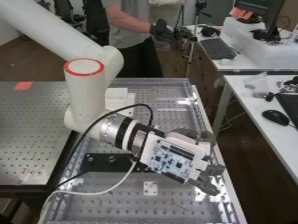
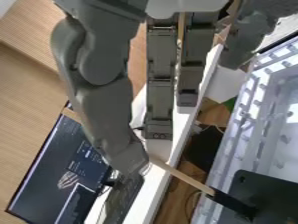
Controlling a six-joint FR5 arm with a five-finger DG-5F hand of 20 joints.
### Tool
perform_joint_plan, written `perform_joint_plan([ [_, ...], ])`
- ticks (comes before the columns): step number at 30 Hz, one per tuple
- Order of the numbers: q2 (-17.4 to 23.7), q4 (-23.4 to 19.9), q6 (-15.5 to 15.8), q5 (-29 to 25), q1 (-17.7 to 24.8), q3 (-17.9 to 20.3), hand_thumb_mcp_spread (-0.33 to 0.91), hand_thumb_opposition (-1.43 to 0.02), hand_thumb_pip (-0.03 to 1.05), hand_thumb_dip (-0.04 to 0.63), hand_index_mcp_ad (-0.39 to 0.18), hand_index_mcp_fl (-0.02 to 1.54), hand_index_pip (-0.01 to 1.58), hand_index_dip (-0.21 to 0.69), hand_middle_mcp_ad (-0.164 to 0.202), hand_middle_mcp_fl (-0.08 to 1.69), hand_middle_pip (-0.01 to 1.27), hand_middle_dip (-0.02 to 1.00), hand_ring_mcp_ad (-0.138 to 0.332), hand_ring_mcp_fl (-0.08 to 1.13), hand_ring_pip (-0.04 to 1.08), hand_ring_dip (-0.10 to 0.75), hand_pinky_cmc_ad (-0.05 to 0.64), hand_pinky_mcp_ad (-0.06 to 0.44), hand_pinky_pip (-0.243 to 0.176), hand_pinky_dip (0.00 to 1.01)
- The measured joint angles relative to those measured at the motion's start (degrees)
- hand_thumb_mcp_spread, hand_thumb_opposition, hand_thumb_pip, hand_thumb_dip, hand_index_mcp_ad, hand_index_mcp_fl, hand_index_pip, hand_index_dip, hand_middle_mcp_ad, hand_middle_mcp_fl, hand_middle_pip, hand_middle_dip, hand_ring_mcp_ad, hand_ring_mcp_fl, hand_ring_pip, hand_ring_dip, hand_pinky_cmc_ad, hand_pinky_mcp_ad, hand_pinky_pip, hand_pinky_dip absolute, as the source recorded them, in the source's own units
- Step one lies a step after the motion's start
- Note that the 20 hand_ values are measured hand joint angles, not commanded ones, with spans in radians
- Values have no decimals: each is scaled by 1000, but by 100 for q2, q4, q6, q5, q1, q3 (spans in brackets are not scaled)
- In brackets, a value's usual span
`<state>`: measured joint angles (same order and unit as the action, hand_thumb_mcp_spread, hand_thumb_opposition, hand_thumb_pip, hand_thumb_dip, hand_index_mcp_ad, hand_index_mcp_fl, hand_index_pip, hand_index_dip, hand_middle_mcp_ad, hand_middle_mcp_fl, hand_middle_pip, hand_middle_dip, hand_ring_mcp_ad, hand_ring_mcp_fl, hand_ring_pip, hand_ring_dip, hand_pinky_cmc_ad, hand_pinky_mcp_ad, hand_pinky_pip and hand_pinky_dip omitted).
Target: Grab the chopstick and place it in the clear container
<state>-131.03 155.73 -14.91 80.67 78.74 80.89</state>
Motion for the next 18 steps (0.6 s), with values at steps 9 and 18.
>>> perform_joint_plan([
  [9,22,-130,81,-131,42,19,798,-1051,449,298,-197,1134,548,346,51,1222,262,700,68,593,117,429,346,264,-44,154],
  [18,113,-354,184,-335,96,55,810,-1084,449,298,-173,1239,415,363,51,1283,232,682,70,628,119,429,361,265,-42,154],
])
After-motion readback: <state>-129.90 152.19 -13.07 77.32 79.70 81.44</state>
